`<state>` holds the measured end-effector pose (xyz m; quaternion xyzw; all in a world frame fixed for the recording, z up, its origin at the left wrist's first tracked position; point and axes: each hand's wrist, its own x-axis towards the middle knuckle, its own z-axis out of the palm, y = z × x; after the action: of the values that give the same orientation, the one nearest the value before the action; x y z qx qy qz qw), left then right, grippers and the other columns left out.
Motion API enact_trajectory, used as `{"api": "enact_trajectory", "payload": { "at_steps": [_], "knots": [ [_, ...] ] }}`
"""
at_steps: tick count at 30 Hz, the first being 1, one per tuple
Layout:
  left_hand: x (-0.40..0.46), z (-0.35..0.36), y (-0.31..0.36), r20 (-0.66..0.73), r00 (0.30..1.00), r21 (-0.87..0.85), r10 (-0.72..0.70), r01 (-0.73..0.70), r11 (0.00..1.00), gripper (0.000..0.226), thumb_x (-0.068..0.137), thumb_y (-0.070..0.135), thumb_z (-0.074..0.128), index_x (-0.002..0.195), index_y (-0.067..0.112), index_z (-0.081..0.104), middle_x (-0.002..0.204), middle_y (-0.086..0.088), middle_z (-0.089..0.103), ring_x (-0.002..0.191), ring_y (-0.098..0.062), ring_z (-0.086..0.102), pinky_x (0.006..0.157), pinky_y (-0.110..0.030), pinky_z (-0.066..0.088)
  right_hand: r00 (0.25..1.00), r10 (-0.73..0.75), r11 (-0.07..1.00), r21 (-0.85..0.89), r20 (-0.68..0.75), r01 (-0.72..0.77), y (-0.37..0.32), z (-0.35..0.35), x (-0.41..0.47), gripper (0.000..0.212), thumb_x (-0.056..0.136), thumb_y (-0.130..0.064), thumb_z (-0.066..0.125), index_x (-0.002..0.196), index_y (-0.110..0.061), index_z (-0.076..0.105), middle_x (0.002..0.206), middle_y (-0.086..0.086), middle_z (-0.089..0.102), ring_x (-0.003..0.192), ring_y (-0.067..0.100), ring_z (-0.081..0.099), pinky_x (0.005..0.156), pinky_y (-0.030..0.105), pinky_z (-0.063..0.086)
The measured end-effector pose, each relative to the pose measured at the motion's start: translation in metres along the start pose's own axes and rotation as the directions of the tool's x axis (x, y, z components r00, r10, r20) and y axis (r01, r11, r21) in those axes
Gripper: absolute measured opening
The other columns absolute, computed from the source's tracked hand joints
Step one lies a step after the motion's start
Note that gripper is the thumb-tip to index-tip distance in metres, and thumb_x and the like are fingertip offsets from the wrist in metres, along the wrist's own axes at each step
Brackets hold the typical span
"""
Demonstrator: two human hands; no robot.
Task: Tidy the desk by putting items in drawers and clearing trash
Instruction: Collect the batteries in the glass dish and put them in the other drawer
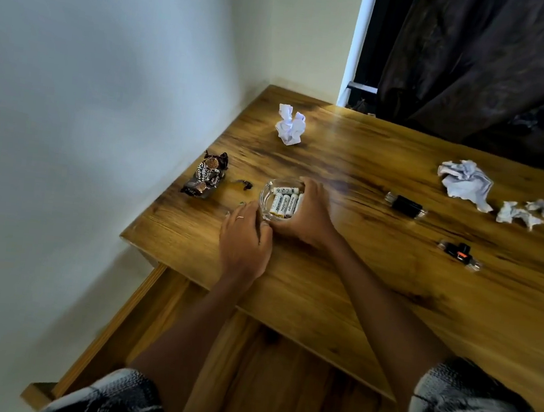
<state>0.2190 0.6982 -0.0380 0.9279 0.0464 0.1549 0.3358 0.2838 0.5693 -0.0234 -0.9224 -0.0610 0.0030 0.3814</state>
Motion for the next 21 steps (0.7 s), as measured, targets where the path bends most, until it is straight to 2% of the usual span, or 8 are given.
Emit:
{"api": "enact_trajectory", "payload": {
  "at_steps": [4, 9, 10, 12, 14, 16, 18, 21],
  "knots": [
    [-0.017, -0.007, 0.002, -0.016, 0.997, -0.108, 0.078, -0.08, 0.991, 0.047, 0.089, 0.031, 0.026, 0.119, 0.013, 0.057, 0.111, -0.002, 0.064, 0.101, -0.013, 0.055, 0.091, -0.043, 0.046, 0.998, 0.02, 0.999, 0.036, -0.062, -0.017, 0.003, -0.005, -0.033, 0.108, 0.052, -0.047, 0.085, 0.138, -0.013, 0.029, 0.137, 0.006, 0.035, 0.124, 0.021, 0.034, 0.104, 0.033, 0.033],
    [-0.059, -0.014, -0.002, 0.014, 0.997, -0.178, 0.082, -0.078, 0.981, 0.051, 0.094, 0.042, 0.024, 0.126, 0.016, 0.054, 0.121, -0.002, 0.062, 0.113, -0.016, 0.054, 0.1, -0.047, 0.043, 0.989, 0.125, 0.989, 0.086, -0.079, -0.118, -0.005, -0.008, -0.096, 0.113, 0.051, -0.056, 0.083, 0.139, -0.016, 0.024, 0.135, 0.003, 0.032, 0.123, 0.018, 0.035, 0.105, 0.037, 0.038],
    [-0.07, -0.015, -0.003, 0.028, 0.995, -0.173, 0.1, -0.094, 0.981, 0.05, 0.094, 0.042, 0.024, 0.127, 0.018, 0.054, 0.124, -0.001, 0.061, 0.118, -0.017, 0.052, 0.104, -0.047, 0.039, 0.986, 0.147, 0.985, 0.099, -0.082, -0.138, -0.008, -0.009, -0.112, 0.114, 0.052, -0.058, 0.082, 0.141, -0.018, 0.022, 0.137, 0.002, 0.031, 0.125, 0.018, 0.033, 0.106, 0.036, 0.037],
    [-0.097, -0.018, -0.006, 0.065, 0.988, -0.121, 0.143, -0.135, 0.983, 0.052, 0.094, 0.042, 0.022, 0.131, 0.021, 0.051, 0.137, 0.001, 0.052, 0.134, -0.016, 0.037, 0.116, -0.042, 0.02, 0.98, 0.176, 0.979, 0.12, -0.093, -0.164, -0.015, -0.009, -0.146, 0.115, 0.052, -0.061, 0.08, 0.142, -0.021, 0.021, 0.139, 0.0, 0.03, 0.127, 0.016, 0.032, 0.105, 0.031, 0.035],
    [-0.124, -0.02, -0.01, 0.088, 0.982, -0.091, 0.164, -0.156, 0.984, 0.054, 0.095, 0.043, 0.019, 0.136, 0.022, 0.046, 0.146, 0.004, 0.041, 0.141, -0.009, 0.021, 0.117, -0.035, 0.008, 0.979, 0.184, 0.975, 0.144, -0.089, -0.17, -0.019, -0.009, -0.177, 0.114, 0.053, -0.058, 0.081, 0.143, -0.023, 0.021, 0.139, -0.001, 0.03, 0.129, 0.016, 0.031, 0.105, 0.029, 0.032],
    [-0.148, -0.028, -0.014, 0.116, 0.977, -0.153, 0.177, -0.158, 0.975, 0.055, 0.096, 0.046, 0.019, 0.139, 0.023, 0.043, 0.149, 0.006, 0.036, 0.143, -0.007, 0.016, 0.117, -0.039, 0.014, 0.978, 0.191, 0.972, 0.155, -0.083, -0.177, -0.02, -0.007, -0.21, 0.114, 0.051, -0.054, 0.083, 0.142, -0.023, 0.021, 0.139, -0.002, 0.028, 0.129, 0.015, 0.03, 0.109, 0.034, 0.033],
    [-0.172, -0.038, -0.017, 0.151, 0.973, -0.285, 0.173, -0.125, 0.95, 0.058, 0.096, 0.051, 0.019, 0.138, 0.021, 0.045, 0.149, 0.005, 0.038, 0.143, -0.007, 0.019, 0.114, -0.038, 0.023, 0.977, 0.202, 0.971, 0.147, -0.071, -0.19, -0.018, -0.003, -0.243, 0.116, 0.05, -0.048, 0.086, 0.142, -0.024, 0.02, 0.137, -0.005, 0.026, 0.131, 0.015, 0.028, 0.111, 0.039, 0.033],
    [-0.202, -0.057, -0.016, 0.212, 0.968, -0.444, 0.135, -0.028, 0.896, 0.054, 0.093, 0.05, 0.03, 0.131, 0.019, 0.053, 0.136, 0.006, 0.053, 0.129, -0.005, 0.044, 0.104, -0.031, 0.039, 0.977, 0.208, 0.972, 0.118, -0.046, -0.202, -0.016, 0.002, -0.289, 0.12, 0.048, -0.046, 0.087, 0.143, -0.024, 0.018, 0.129, -0.018, 0.019, 0.131, 0.009, 0.025, 0.112, 0.032, 0.03]
  ]
}}
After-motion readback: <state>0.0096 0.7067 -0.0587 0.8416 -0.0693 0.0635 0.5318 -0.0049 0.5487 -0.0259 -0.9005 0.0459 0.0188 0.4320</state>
